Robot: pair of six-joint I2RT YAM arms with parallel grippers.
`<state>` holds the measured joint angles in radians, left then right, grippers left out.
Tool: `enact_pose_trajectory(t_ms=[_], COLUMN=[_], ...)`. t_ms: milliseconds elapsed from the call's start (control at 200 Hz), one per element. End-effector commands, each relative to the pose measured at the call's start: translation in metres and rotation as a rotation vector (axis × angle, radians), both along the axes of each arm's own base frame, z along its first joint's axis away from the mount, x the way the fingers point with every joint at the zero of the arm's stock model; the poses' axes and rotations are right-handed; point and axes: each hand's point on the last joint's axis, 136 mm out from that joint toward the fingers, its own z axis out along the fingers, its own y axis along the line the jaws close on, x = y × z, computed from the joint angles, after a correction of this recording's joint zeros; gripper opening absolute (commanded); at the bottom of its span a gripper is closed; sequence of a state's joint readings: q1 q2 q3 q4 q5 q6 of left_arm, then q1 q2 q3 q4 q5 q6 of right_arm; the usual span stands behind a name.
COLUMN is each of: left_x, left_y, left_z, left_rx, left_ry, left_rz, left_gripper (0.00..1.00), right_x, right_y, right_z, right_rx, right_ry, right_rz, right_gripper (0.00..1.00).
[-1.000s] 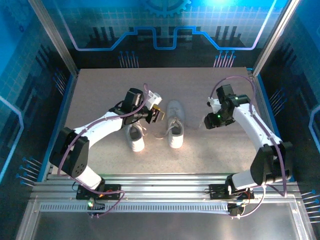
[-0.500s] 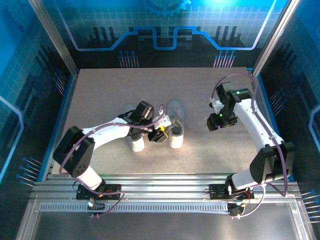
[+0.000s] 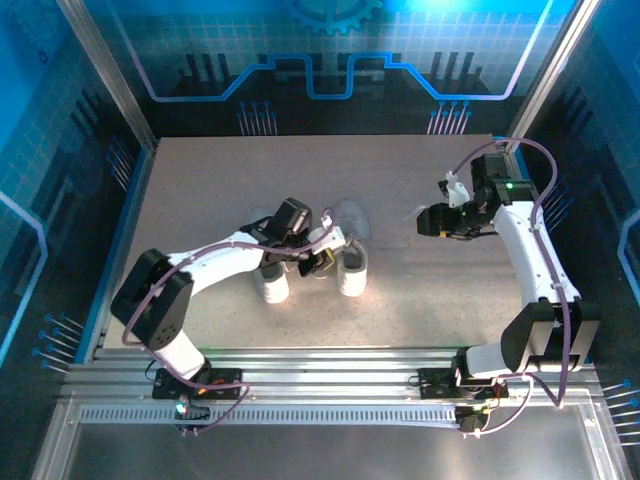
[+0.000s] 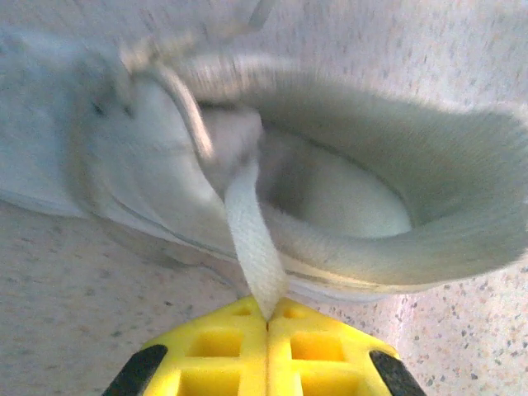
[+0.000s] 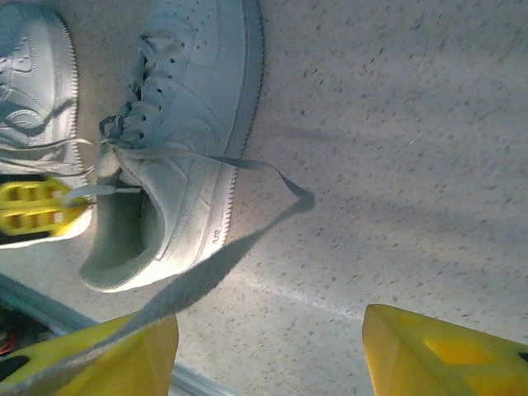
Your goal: Tie the shoes
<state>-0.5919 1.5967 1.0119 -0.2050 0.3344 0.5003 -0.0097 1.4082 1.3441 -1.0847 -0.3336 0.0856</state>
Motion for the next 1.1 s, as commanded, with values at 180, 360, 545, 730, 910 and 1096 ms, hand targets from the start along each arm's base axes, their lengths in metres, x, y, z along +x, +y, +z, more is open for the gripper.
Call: enact_pose_trajectory(t_ms=[180,360,545,730,910,1096], left_x=[0.005,-0.005,-0.002,0.008,0.025,0.031], left_y=[0.002,-0.019,-0.06,-0.088,-0.092,-0.096], left_z=[0.13,0.165,0.155,0.158,0.137,0.127], left_rx=[-0.168,-0.283,-0.329,-0.416,-0.372,-0.366], left_ry=[-0.251,-0.266,-0.198,-0.126,-0.073,-0.068], left_rz=[0.023,-0.074,-0.134,-0.109,-0.041,-0.036], left_gripper=[0.0,0.0,0.0,0.16,0.33,0.41], right_x=[0.006,0.008,0.012,0.012,0.012,0.008], right_y=[0.052,0.068,0.045,0.064,0.08,0.087], right_z=[0.019,0.011,-0.018,-0.02,-0.018,-0.017], right_rx=[0.028,-0.102,-0.4,-0.341,-0.281,-0.265], right_ry=[-0.178,-0.154,-0.008,-0.026,-0.053,-0.059], right_rz=[0.217,0.319,0.367,0.373,0.388,0.419], right_gripper=[0.61,0.62,0.6,0.6,0.6,0.6])
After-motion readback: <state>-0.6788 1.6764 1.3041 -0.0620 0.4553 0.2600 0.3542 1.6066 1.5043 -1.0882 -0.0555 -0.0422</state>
